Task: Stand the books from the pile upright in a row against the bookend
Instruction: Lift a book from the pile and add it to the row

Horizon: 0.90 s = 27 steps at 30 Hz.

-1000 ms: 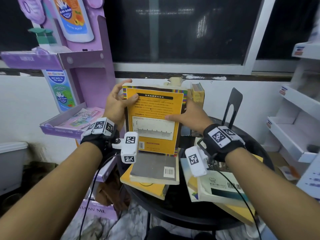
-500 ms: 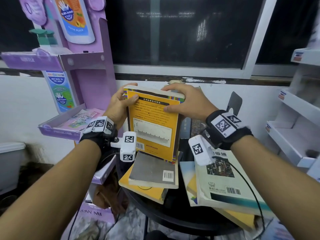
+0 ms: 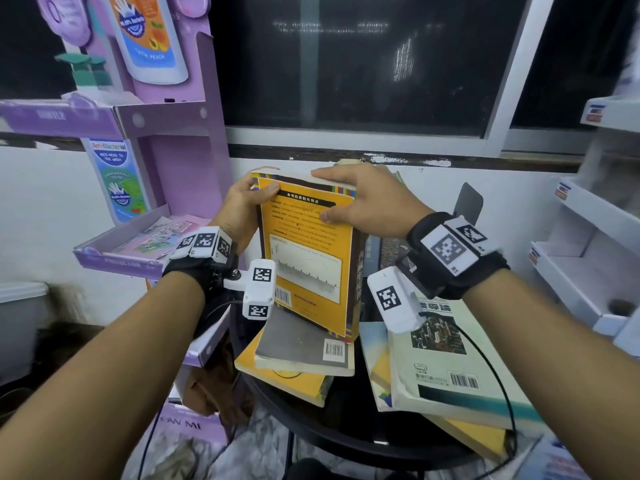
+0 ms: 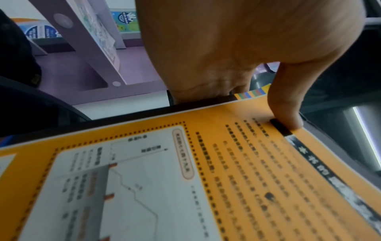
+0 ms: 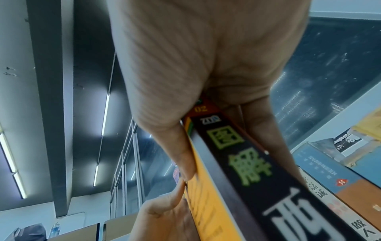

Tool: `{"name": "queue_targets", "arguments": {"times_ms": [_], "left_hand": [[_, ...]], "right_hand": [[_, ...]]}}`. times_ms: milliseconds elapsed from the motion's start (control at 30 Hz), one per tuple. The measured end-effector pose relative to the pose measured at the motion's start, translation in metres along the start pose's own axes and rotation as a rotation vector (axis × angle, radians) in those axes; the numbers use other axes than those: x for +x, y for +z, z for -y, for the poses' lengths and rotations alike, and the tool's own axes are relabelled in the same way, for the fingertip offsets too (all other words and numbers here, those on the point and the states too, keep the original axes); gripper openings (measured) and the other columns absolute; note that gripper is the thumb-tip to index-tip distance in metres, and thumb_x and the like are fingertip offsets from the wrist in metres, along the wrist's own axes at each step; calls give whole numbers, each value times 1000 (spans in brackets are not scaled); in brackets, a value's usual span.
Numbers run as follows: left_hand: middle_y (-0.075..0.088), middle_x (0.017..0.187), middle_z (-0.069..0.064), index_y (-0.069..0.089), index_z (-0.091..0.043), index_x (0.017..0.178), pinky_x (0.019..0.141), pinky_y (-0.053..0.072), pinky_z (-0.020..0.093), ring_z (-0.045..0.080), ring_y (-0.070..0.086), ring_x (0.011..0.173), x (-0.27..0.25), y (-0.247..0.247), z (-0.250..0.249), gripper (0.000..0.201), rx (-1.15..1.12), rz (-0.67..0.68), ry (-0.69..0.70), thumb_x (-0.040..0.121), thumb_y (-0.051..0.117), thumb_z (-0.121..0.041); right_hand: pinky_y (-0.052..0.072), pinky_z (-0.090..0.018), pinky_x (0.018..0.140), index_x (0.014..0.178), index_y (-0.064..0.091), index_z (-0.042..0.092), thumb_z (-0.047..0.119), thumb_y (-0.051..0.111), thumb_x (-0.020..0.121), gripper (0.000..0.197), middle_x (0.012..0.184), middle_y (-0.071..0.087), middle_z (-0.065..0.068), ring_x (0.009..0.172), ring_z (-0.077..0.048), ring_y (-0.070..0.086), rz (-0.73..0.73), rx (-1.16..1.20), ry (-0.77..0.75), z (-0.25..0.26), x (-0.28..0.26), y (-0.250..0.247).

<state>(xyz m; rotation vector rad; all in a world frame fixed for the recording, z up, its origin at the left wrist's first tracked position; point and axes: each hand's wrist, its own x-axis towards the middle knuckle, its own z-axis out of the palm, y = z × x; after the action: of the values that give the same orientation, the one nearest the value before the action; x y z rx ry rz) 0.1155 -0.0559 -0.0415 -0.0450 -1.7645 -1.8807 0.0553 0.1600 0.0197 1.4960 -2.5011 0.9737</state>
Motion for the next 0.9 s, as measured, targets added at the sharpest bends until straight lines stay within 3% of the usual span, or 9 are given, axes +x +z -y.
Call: {"name": "queue_targets", "arguments": {"times_ms": [67,133,233,333,433,633,767,900], "left_hand": [[64,114,19,48,0,131,90,52,44,33,64,103,2,2,-2,58,42,8,-4,82,61,-27],[68,106,9,51,-4,128,84,52,38,24,66,97,2,7,-5,55,75,2,-2,80,61,-30],[69,100,1,53,-10,124,78,50,32,16,67,92,3,17,-8,50,113,0,2,80,60,-33],[70,101,-1,57,-15,116,84,48,36,16,66,96,6,28,-10,42,150,-5,7,81,61,-37],[71,99,-5,59,-20,112,87,48,35,13,66,96,8,42,-12,37,133,-8,16,81,57,-40],[68,115,-2,59,-19,122,88,47,34,15,61,107,19,71,-9,50,143,-66,2,83,51,-49],[66,113,1,61,-17,116,92,44,36,17,59,107,32,93,-4,27,221,-78,0,94,52,-30],[65,112,-3,63,-20,113,89,42,29,11,58,104,47,117,10,23,379,-13,41,92,59,-28]], "right_hand": [[49,-13,67,137,52,29,28,73,84,57,127,60,4,99,-13,63,-13,8,5,1,0,-3],[46,-12,64,137,52,28,27,73,84,57,129,59,4,97,-11,61,-26,3,17,2,-2,-7],[51,-19,71,137,53,27,26,73,84,57,126,62,4,96,-11,62,-44,-3,38,3,-8,-16],[55,-25,76,135,55,25,25,73,84,54,121,65,4,94,-13,65,-75,-1,50,3,-16,-27],[51,-21,72,135,55,25,24,73,84,54,121,64,3,98,-15,63,-109,-4,81,-1,-24,-38],[52,-23,73,135,55,25,26,72,85,53,118,64,2,100,-18,65,-197,-28,160,-16,-42,-69],[55,-41,88,135,54,28,30,74,82,57,123,62,-4,118,-25,56,-246,-71,221,-31,-51,-89],[56,-40,84,134,55,30,33,75,80,58,122,61,-6,115,-25,58,-284,-128,286,-44,-58,-104]]}}
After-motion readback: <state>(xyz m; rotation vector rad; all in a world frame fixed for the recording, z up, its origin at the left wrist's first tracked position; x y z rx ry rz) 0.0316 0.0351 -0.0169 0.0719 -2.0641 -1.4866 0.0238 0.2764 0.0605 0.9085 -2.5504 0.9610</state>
